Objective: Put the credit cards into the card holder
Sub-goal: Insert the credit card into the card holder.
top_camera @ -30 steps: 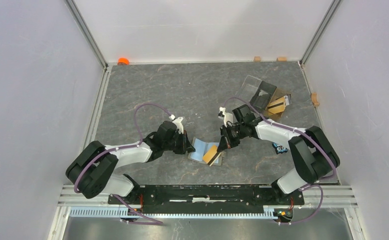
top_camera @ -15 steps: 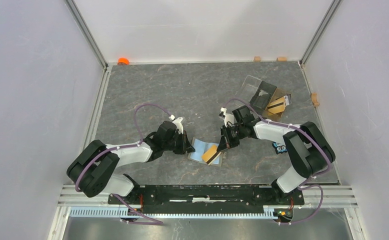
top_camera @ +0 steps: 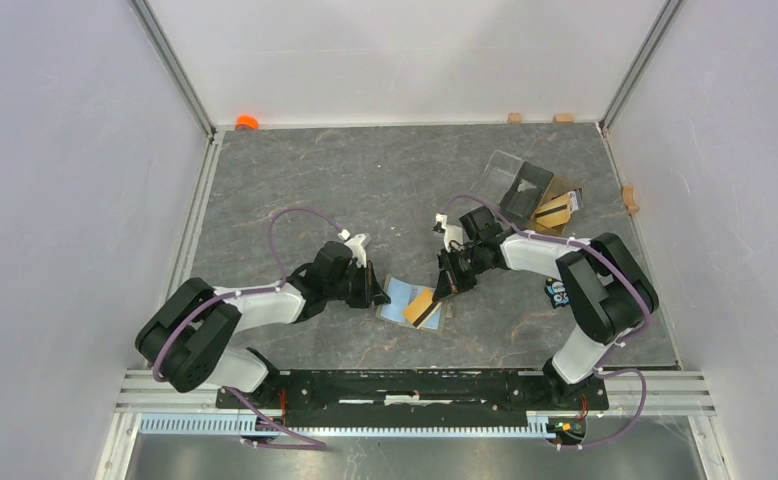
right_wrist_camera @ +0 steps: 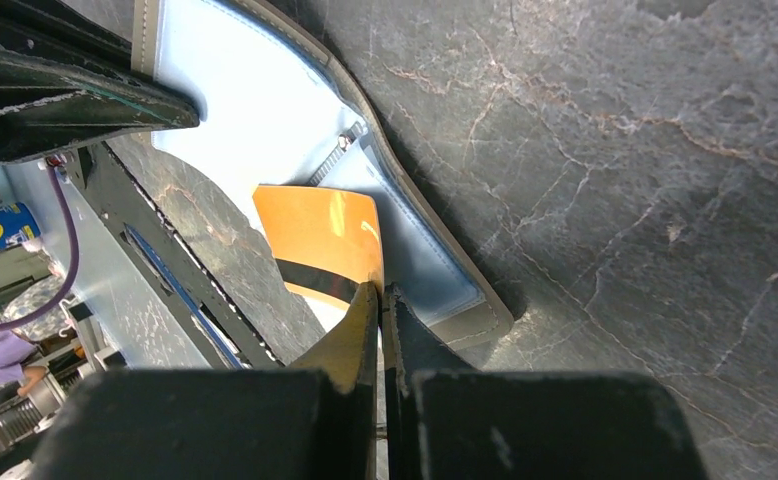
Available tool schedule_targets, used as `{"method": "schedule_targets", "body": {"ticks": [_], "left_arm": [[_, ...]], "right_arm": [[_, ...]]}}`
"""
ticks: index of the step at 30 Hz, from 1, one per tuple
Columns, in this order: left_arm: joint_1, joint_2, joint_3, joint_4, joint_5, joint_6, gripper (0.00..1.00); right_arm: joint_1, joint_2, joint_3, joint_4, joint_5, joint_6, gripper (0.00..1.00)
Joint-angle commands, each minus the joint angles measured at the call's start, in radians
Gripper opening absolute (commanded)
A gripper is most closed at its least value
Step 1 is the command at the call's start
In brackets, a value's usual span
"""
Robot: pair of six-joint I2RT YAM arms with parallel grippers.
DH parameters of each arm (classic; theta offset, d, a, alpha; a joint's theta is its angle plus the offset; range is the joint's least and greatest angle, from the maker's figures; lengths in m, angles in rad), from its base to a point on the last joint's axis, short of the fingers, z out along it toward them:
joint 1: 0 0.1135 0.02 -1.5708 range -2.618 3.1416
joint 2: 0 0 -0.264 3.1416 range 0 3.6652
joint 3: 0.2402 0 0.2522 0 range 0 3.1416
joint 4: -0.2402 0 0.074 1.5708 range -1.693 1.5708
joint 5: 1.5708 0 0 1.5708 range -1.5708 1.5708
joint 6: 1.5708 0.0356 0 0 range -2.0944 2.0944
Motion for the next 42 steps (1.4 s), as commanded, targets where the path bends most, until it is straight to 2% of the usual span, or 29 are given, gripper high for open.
{"method": "schedule_targets", "body": {"ticks": [1,29,42], "left_arm": [[0.003,0.019,-0.008,0.025,0.037,0.042,0.02],[0.011,0.080,0.011,0.060,0.104,0.071,0.02],[0.014,0.128,0.026,0.103,0.185,0.110,0.02]], "right_arm": [[0.001,0.033,0.035,-0.027,0.047,-0.056,0.00],[0.043,0.175,0.168,-0.165,0.037,-0.152,0.00],[0.048,0.248,0.232,-0.236,0.066,-0.166,0.00]]}}
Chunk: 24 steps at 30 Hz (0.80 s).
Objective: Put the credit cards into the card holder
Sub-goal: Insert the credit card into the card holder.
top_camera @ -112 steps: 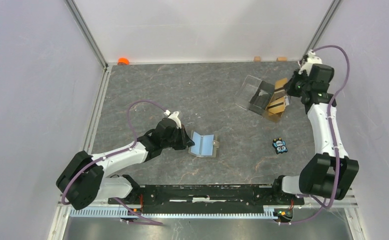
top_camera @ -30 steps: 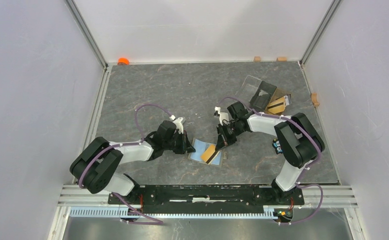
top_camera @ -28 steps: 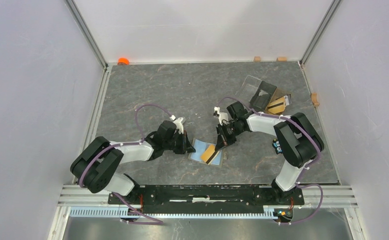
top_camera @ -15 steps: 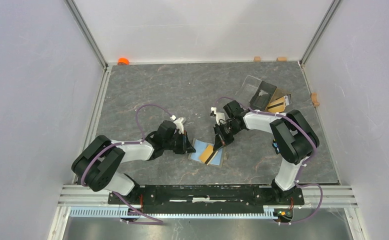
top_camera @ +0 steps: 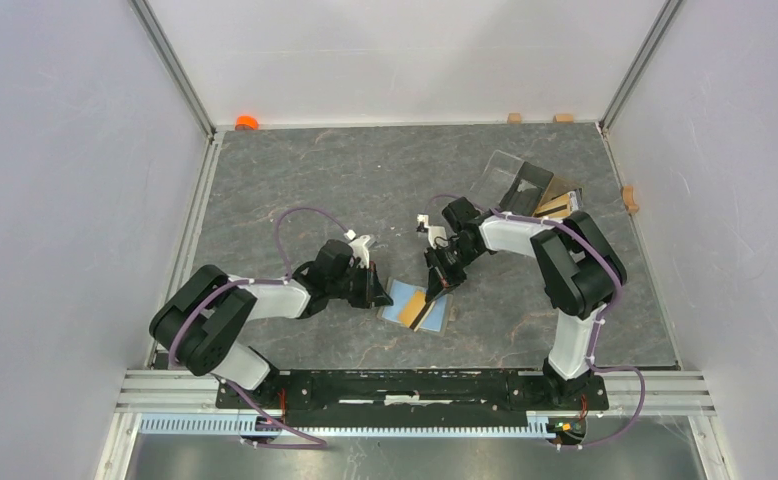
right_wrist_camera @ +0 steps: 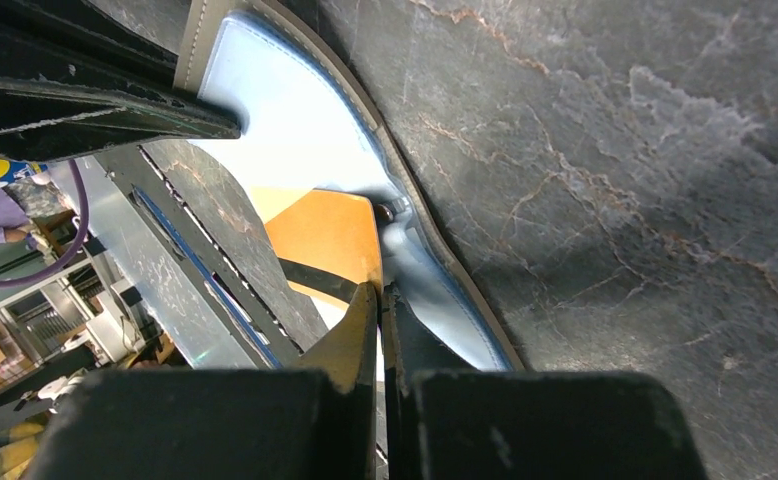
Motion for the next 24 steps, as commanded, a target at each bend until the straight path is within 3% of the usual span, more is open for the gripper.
{"method": "schedule_targets", "body": {"ticks": [1,24], "left_arm": [[-0.012,0.036,0.025,0.023,0.091,0.057,0.02],[-0.008,0.060,0.031,0.036,0.133,0.070,0.02]], "right_arm": [[0.012,0.054,0.010,-0.013,0.127,-0.046,0.00],[0.015,0.143,0.109,-0.006,0.204,0.001,0.00]]}}
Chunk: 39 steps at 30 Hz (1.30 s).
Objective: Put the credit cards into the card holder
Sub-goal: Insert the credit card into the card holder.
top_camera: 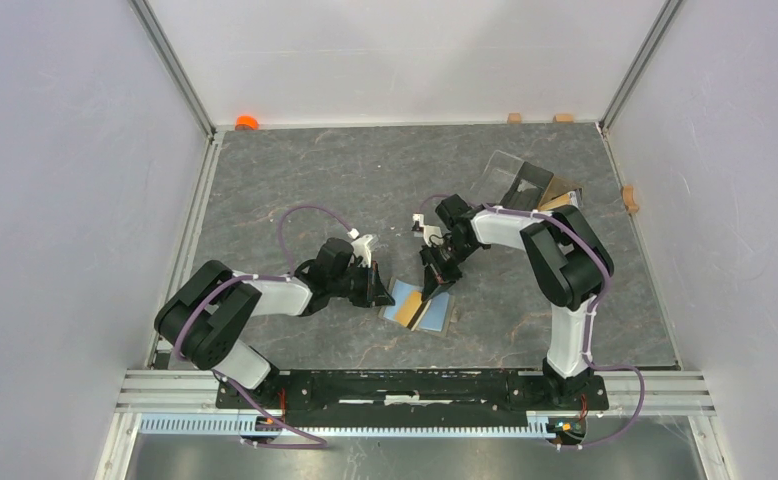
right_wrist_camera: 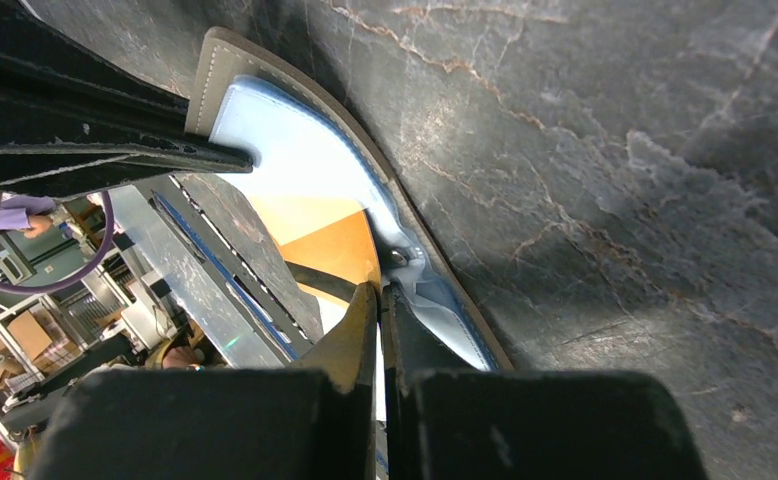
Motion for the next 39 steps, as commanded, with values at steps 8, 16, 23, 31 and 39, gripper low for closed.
{"method": "schedule_targets", "body": {"ticks": [8,16,23,31,39], "left_arm": [[-0.019,0.020,0.014,0.010,0.076,0.037,0.02],[-0.018,0.015,0.010,0.010,0.078,0.033,0.02],[-0.018,0.008,0.002,0.007,0.027,-0.007,0.02],[-0.017,-0.009,-0.025,0.029,-0.044,-0.076,0.02],[-0.017,-0.014,-0.029,0.035,-0.042,-0.097,0.05]], "right_arm": [[0.005,0.074,0.055,0.097,0.270,-0.007,0.02],[0.005,0.066,0.105,0.110,0.268,-0.002,0.15],[0.005,0.036,0.113,0.084,0.282,-0.012,0.33],[0.003,-0.049,0.107,0.026,0.363,-0.021,0.55],[0.007,-0.191,0.073,0.036,0.393,0.047,0.62]]}}
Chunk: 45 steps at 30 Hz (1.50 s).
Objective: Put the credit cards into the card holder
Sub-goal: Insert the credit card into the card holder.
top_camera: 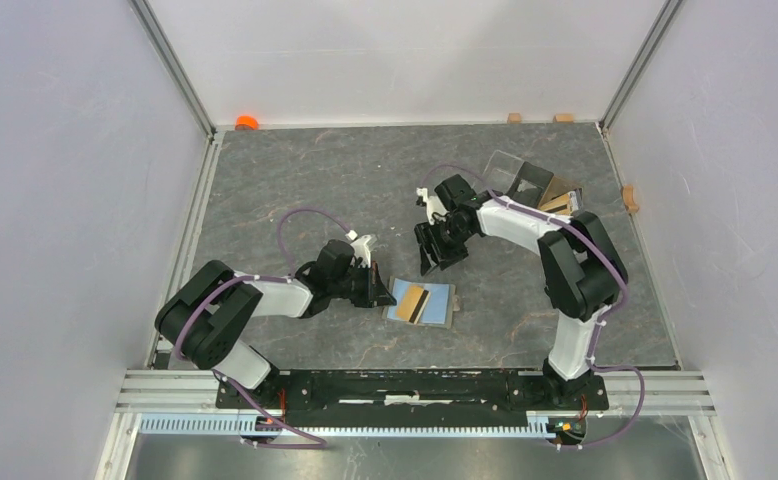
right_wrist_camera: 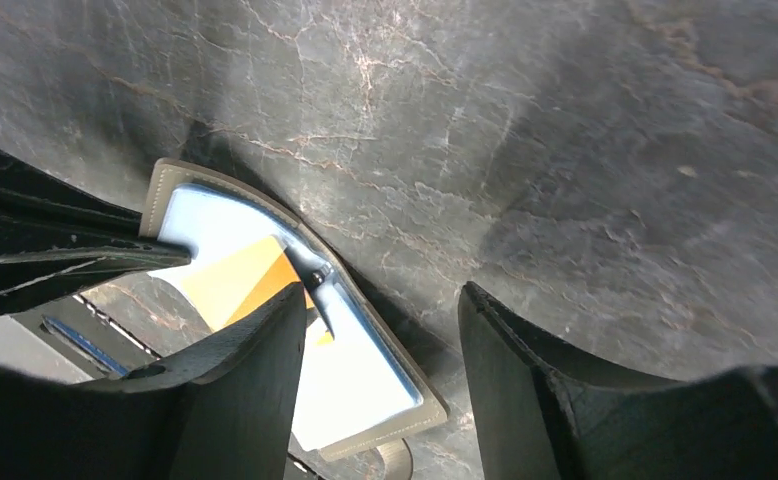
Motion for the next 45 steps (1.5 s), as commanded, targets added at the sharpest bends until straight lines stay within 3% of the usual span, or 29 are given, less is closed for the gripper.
{"method": "schedule_targets", "body": {"ticks": [1,6,12,15,21,32,45], "left_arm": [[-0.007,-0.026,-0.015,-0.002,-0.014,-0.026,0.09],[-0.007,-0.078,-0.012,-0.046,-0.038,-0.019,0.29],[-0.005,-0.133,-0.006,-0.096,-0.056,0.003,0.45],[-0.004,-0.144,-0.001,-0.101,-0.056,0.007,0.47],[-0.004,-0.123,0.010,-0.091,-0.048,0.012,0.43],[-0.003,-0.076,0.016,-0.051,-0.018,0.003,0.25],[-0.002,-0.052,0.020,-0.040,0.001,0.010,0.21]], "right_arm": [[0.006,-0.143,-0.042,0.048,0.071,0.052,0.62],[0.038,-0.304,-0.177,0.138,0.078,0.176,0.61],[0.105,-0.422,-0.332,0.268,0.072,0.347,0.59],[0.134,-0.463,-0.412,0.344,0.084,0.428,0.57],[0.154,-0.506,-0.547,0.470,0.095,0.556,0.52],[0.171,-0.432,-0.577,0.535,0.104,0.584,0.47],[0.172,-0.365,-0.586,0.574,0.159,0.588,0.44]]}}
